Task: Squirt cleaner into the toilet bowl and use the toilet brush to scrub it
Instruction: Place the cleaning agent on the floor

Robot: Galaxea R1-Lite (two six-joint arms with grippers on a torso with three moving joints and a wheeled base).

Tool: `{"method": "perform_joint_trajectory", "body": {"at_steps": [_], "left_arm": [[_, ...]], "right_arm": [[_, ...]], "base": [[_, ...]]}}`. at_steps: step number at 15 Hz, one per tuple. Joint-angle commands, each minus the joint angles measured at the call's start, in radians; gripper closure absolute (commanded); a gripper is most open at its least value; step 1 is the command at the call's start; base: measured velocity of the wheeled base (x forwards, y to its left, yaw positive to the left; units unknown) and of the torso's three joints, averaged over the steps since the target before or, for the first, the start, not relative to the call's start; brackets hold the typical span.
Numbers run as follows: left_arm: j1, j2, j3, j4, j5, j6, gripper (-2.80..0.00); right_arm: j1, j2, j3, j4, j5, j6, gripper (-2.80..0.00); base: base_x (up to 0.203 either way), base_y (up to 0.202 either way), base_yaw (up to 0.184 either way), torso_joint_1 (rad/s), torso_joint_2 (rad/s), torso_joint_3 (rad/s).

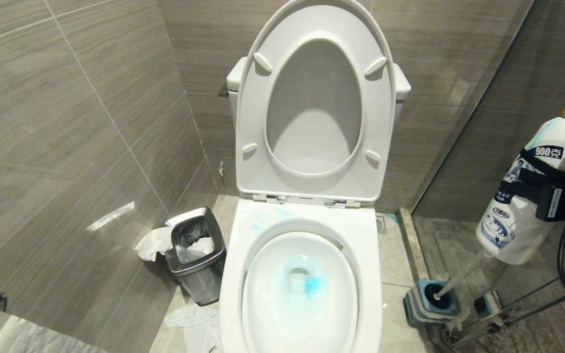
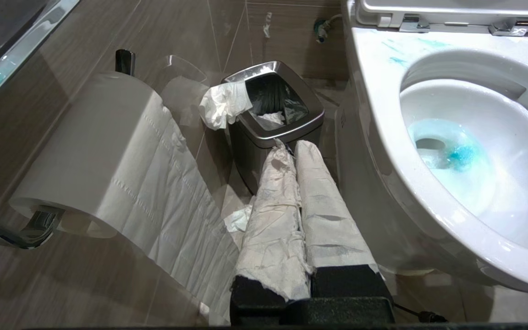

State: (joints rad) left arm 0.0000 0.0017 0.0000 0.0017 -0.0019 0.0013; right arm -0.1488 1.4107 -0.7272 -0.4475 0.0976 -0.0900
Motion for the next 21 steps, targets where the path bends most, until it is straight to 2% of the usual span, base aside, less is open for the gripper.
{"method": "perform_joint_trajectory", "body": {"at_steps": [1, 8, 11, 14, 16, 18, 21], "left_arm": [[0.0, 0.0, 0.0, -0.002, 0.002, 0.003, 0.0], [0.0, 0.0, 0.0, 0.0, 0.002, 0.008, 0.0], [0.0, 0.0, 0.0, 0.0, 0.002, 0.008, 0.0], [0.0, 0.0, 0.0, 0.001, 0.002, 0.008, 0.0], [0.0, 0.0, 0.0, 0.001, 0.002, 0.008, 0.0], [0.0, 0.0, 0.0, 0.001, 0.002, 0.008, 0.0], [0.0, 0.0, 0.0, 0.0, 0.003, 0.015, 0.0]], "right_arm": [[-0.005, 0.046, -0.001, -0.026, 0.001, -0.009, 0.0], [-0.005, 0.209, 0.004, -0.19, -0.004, -0.01, 0.0], [-0.003, 0.319, -0.002, -0.317, -0.006, -0.016, 0.0], [0.0, 0.419, -0.04, -0.425, -0.007, -0.05, 0.0], [0.01, 0.469, -0.073, -0.444, -0.001, -0.053, 0.0], [0.036, 0.53, -0.111, -0.468, -0.001, -0.05, 0.0], [0.109, 0.646, -0.155, -0.595, -0.022, -0.053, 0.0]], "base": [[0.0, 0.0, 0.0, 0.0, 0.0, 0.0], [0.0, 0.0, 0.0, 0.002, 0.0, -0.066], [0.0, 0.0, 0.0, 0.003, 0.0, -0.188], [0.0, 0.0, 0.0, 0.005, 0.0, -0.2], [0.0, 0.0, 0.0, 0.005, 0.0, -0.2], [0.0, 0.0, 0.0, -0.001, 0.0, -0.195], [0.0, 0.0, 0.0, 0.004, 0.0, -0.195]]}}
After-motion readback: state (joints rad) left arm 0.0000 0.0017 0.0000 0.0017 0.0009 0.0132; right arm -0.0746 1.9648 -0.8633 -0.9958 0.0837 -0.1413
